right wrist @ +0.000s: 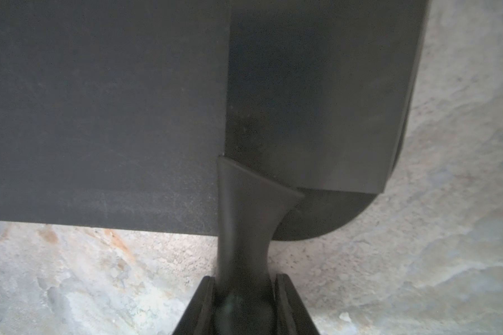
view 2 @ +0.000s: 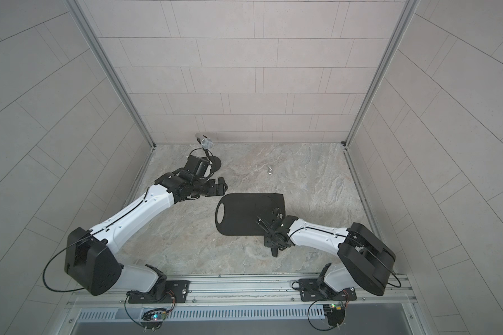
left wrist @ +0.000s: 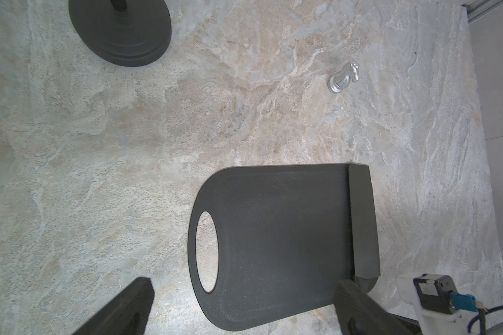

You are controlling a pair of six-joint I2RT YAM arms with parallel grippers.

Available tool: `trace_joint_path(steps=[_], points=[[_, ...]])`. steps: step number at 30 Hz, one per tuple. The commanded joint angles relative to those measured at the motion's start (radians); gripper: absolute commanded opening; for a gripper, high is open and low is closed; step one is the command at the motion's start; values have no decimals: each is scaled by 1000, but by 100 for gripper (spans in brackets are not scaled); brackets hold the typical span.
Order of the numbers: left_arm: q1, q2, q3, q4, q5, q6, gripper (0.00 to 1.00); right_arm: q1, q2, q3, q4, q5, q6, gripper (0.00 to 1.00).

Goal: Align the knife with the edge of the cutting board
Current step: Adjust the knife at the edge of the cutting board.

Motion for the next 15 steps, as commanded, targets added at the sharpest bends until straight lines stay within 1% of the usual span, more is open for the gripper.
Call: trace_joint_path(steps=[1,15], points=[[-4,-3,-14,0,15,0,100,12,-2,-27,-4,6,18,30],[-3,-13,-13,2,16,0,100,22,-22,-36,-13,9,25,29]])
